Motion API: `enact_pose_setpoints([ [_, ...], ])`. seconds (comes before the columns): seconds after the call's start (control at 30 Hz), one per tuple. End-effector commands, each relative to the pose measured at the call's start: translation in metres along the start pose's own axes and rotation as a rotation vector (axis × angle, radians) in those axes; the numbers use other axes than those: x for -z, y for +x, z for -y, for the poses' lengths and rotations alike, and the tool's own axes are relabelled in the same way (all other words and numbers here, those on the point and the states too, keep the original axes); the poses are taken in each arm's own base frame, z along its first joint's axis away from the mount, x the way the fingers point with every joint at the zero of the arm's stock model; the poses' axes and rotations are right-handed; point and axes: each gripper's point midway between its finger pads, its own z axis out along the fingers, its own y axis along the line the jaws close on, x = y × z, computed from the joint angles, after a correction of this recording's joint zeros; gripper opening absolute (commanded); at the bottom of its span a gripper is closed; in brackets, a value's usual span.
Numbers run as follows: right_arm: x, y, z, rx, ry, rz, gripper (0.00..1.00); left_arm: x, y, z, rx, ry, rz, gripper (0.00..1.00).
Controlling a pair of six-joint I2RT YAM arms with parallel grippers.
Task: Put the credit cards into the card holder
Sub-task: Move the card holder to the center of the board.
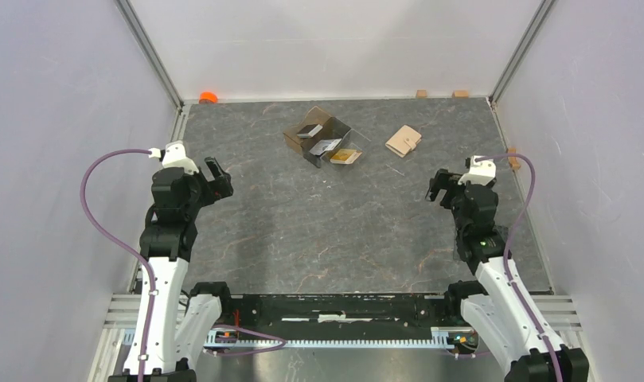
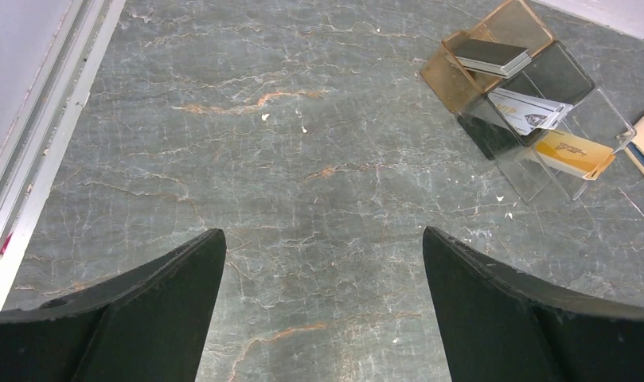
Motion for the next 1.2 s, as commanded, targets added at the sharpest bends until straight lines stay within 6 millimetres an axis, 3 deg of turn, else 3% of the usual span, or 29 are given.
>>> enact_pose_setpoints([
  [0.0, -0.001, -0.003, -0.014, 0.028, -0.075, -0.018, 0.98, -0.001, -0.010, 0.005, -0.027, 0.030, 0.037, 1.00],
  [0.23, -0.024, 0.015, -0.032, 0.036, -0.137, -0.151, 0.98, -0.003, -0.005, -0.004, -0.019, -0.019, 0.019, 1.00],
  [0.47, -0.075, 0.036, -0.055, -0.014, -0.165, -0.320, 0.99, -0.004, 0.000, 0.005, -0.022, 0.033, -0.009, 1.00],
  [0.5, -0.082, 0.037, -0.065, -0.030, -0.199, -0.338, 0.95, -0.004, 0.000, 0.005, -0.021, 0.034, -0.009, 1.00],
  [0.73, -0.144, 0.043, -0.059, 0.017, -0.053, -0.393, 0.89, 0.000, 0.001, 0.014, -0.017, 0.078, -0.010, 1.00],
  [1.17, -0.205, 0.073, -0.075, 0.254, 0.061, -0.510, 0.90, 0.003, 0.007, 0.029, -0.048, 0.131, -0.024, 1.00],
])
